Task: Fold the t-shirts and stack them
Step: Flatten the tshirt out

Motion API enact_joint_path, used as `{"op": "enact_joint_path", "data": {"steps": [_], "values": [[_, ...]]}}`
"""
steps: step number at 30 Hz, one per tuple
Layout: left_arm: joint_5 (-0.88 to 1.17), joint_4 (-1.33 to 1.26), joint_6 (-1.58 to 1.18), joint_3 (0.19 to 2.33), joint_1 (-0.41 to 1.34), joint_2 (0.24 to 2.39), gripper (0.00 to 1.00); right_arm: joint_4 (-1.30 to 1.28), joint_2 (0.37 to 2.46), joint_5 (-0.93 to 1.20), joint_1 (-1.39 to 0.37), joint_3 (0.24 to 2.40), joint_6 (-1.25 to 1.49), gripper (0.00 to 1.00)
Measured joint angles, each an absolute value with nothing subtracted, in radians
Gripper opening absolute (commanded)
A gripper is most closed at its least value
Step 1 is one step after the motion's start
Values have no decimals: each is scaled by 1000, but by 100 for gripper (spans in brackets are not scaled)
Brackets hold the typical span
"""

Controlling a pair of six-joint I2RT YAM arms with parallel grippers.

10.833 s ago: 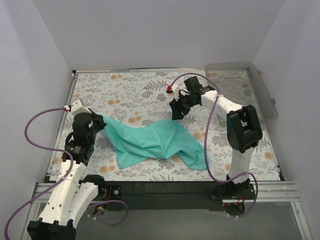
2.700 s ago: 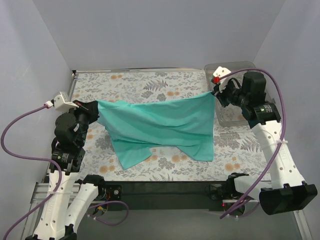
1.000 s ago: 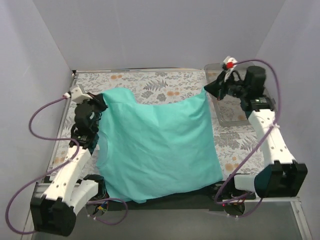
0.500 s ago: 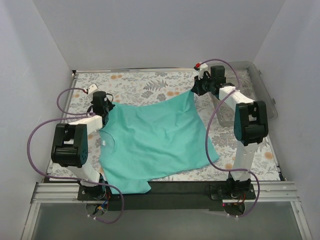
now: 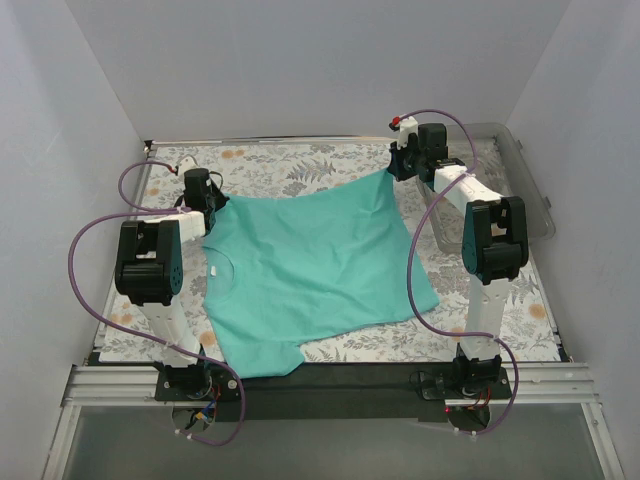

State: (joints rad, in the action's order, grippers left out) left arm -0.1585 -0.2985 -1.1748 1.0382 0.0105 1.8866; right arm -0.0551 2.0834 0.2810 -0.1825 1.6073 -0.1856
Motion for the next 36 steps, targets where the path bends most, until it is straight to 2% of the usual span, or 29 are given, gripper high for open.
{"op": "enact_joint_path", "data": {"steps": [18, 36], "values": [[-89, -269, -1145, 1083, -19, 1917, 0, -57, 2105, 268, -170, 1643, -170, 1], [44, -228, -1126, 1186, -36, 1993, 0, -80, 2188, 371, -169, 1739, -163, 1]]}}
